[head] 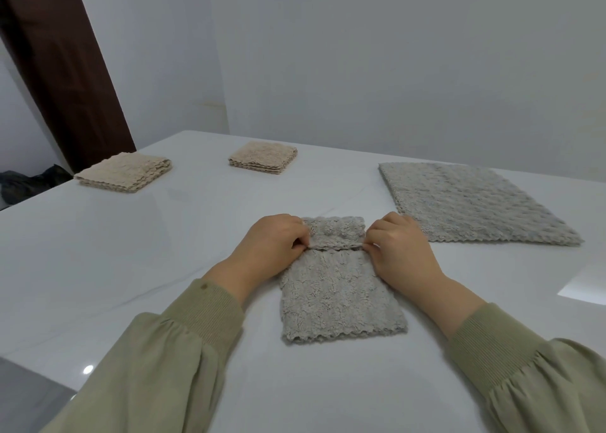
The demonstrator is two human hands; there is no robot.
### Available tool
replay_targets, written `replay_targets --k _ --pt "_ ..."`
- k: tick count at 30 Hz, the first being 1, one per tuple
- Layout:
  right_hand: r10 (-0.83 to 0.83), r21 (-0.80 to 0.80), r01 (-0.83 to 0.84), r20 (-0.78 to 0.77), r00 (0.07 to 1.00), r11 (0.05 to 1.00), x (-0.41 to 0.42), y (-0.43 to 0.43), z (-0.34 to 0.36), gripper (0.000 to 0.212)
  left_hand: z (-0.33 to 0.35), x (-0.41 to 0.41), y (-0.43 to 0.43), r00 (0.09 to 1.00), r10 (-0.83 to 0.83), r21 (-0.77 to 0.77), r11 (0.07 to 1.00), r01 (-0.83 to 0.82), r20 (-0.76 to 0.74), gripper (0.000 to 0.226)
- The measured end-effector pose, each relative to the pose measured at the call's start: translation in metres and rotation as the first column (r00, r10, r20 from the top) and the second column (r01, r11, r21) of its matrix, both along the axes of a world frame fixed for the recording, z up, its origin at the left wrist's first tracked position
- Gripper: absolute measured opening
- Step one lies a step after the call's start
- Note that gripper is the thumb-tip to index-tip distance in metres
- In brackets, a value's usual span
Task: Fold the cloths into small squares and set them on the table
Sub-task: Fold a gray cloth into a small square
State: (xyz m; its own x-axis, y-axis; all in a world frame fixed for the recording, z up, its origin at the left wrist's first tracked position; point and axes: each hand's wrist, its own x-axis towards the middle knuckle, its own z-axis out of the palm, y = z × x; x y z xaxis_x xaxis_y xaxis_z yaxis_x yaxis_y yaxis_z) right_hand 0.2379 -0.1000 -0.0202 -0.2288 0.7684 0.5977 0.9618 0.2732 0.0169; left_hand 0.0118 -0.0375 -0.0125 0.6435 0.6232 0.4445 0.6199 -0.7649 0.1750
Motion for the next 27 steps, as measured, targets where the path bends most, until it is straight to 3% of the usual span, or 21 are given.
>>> replay_targets --k 4,8,10,14,17,23,25,27 --pt "0.016 0.070 -0.012 -0.048 0.999 0.997 -0.005 -0.002 0.004 0.011 -0.002 0.000 -0.002 0.998 -0.009 0.045 0.999 0.007 0.056 0.006" --pt "0.021 0.044 -0.021 -0.010 1.000 0.999 -0.018 0.007 0.004 0.035 -0.002 0.007 -0.003 0.993 -0.021 0.125 0.992 0.007 0.114 0.008" --pt "0.042 0.036 -0.043 0.036 0.998 0.998 -0.024 0.014 0.002 0.028 -0.001 0.009 -0.003 0.990 -0.020 0.145 0.989 0.000 0.137 0.005" --pt "0.042 0.105 -0.046 0.042 0.998 0.993 -0.021 0.018 0.001 0.025 0.001 0.006 -0.004 0.986 0.005 0.120 0.992 -0.025 0.165 0.002" --pt "0.017 0.048 -0.019 0.045 0.999 0.999 -0.017 0.020 0.001 0.028 0.002 0.004 -0.004 0.990 0.048 0.077 0.995 -0.059 0.133 0.003" --pt "-0.077 -0.154 0.062 -0.092 0.993 0.986 -0.013 0.031 -0.006 0.012 -0.010 0.009 0.013 0.970 0.228 0.006 0.973 -0.229 0.085 0.018" --pt "-0.101 -0.153 0.077 -0.159 0.982 0.985 -0.016 0.040 -0.003 0.015 -0.011 0.021 0.018 0.947 0.300 -0.020 0.954 -0.299 0.112 0.016" --pt "-0.089 -0.056 0.078 -0.245 0.966 0.995 -0.017 0.043 0.001 0.016 -0.008 0.030 0.018 0.922 0.334 -0.009 0.941 -0.339 0.197 0.011"
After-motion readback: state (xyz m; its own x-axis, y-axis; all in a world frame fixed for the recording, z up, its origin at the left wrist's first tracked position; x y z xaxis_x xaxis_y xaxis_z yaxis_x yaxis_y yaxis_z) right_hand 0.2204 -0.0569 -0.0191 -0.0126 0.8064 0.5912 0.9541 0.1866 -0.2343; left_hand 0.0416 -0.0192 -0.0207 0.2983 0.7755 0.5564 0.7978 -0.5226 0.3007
